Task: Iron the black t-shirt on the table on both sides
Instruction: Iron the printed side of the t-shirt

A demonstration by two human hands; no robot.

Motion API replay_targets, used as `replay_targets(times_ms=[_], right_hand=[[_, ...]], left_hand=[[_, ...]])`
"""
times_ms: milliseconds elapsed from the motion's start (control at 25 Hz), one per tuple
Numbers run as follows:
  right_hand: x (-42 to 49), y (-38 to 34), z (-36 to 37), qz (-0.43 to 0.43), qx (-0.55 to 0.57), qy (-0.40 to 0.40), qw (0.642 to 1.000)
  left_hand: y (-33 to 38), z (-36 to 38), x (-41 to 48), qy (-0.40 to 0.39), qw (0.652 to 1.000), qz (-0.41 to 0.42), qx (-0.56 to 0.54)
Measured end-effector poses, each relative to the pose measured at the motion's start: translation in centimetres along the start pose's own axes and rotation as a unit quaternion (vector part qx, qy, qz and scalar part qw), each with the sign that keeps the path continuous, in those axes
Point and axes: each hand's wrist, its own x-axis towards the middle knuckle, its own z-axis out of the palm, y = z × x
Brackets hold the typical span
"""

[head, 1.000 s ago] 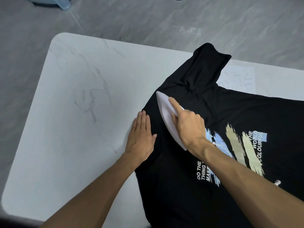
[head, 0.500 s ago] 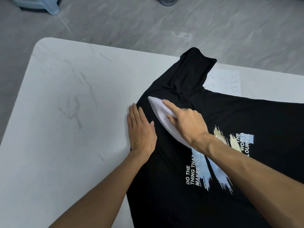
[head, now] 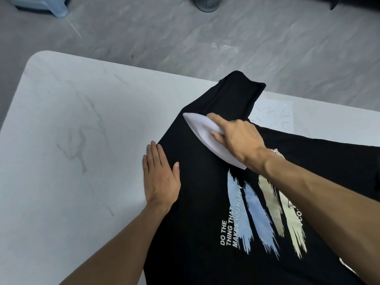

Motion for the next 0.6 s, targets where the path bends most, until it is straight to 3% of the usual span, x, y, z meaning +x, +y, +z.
replay_targets(times_ms=[200,400,600], right_hand=[[-1.4,-3.3,2.2,-0.067,-0.036,-0.017,0.997],[-1.0,0.4,0.6,0.000,-0.023,-0.002,1.000],[-3.8,1.0,0.2,-0.026,0.011,-0.012,1.000]], left_hand=[[-0.3,0.4,-0.5,0.016,1.000,-0.004,0.000],[-0.8,0.5,-0.9,0.007,1.000,-0.012,-0.001],[-2.3,1.1,-2.3,0.008,1.000,-0.005,-0.006]])
